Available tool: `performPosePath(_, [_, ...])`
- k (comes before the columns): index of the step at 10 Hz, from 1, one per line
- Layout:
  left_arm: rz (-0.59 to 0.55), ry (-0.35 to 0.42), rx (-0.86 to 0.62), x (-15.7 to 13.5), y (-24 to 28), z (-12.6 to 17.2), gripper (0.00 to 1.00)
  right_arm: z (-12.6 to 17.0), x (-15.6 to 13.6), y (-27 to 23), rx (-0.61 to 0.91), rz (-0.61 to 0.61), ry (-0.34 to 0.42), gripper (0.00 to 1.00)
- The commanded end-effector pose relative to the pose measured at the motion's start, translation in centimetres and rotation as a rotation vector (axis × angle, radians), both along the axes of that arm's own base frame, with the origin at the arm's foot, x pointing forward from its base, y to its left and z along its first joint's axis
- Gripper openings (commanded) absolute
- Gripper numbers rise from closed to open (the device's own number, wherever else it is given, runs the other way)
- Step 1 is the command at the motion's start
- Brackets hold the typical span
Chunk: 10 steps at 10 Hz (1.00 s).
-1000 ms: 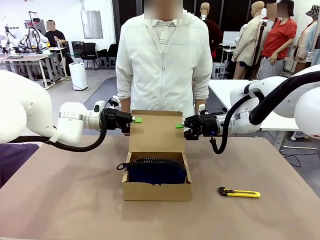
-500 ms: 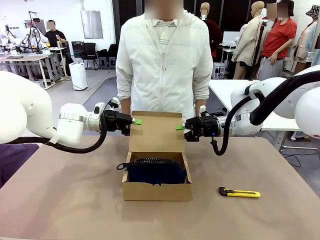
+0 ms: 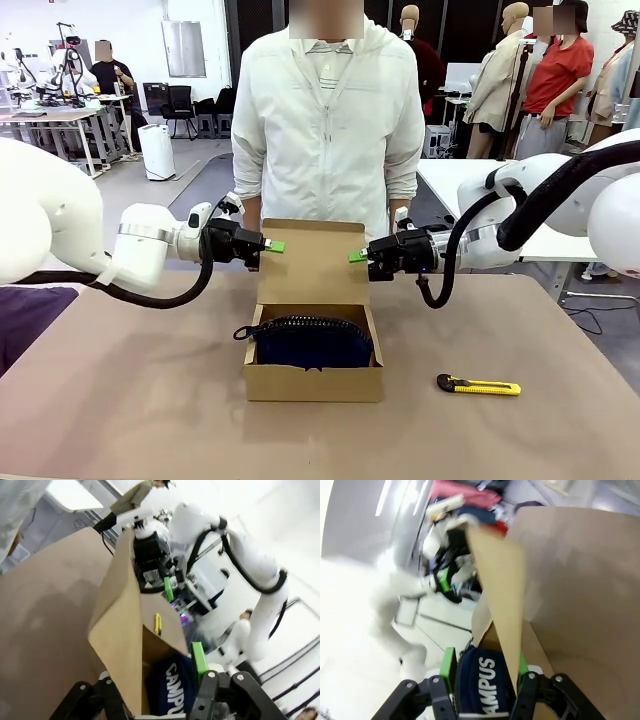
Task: Pack the items into the box.
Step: Close the Mailer Box.
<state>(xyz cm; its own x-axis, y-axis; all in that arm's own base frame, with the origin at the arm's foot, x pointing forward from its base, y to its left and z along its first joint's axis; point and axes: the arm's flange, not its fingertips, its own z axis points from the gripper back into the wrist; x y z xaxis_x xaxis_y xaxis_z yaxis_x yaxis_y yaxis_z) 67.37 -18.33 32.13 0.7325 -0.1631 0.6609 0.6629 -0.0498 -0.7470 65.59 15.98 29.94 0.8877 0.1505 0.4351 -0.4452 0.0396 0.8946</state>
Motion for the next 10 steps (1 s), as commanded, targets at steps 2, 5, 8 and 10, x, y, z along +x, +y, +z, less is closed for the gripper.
performPosePath(2, [0.000,-0.284,0.045,-6.1,0.5,1.6,0.62,1.1,-2.4,0.3,0.085,0.103,-0.306,0.58])
performPosePath(5, [-0.007,-0.500,0.032,-8.7,-0.3,1.8,0.62,2.2,-6.9,0.7,0.115,0.152,-0.468,0.58])
performPosePath(8, [-0.068,-0.747,-0.027,-11.6,-1.0,0.5,0.62,1.5,-10.9,1.5,0.094,0.174,-0.632,0.58])
performPosePath(10, [-0.096,-0.891,-0.116,-12.8,-0.8,-0.7,0.62,0.5,-12.3,1.3,0.099,0.144,-0.772,0.58])
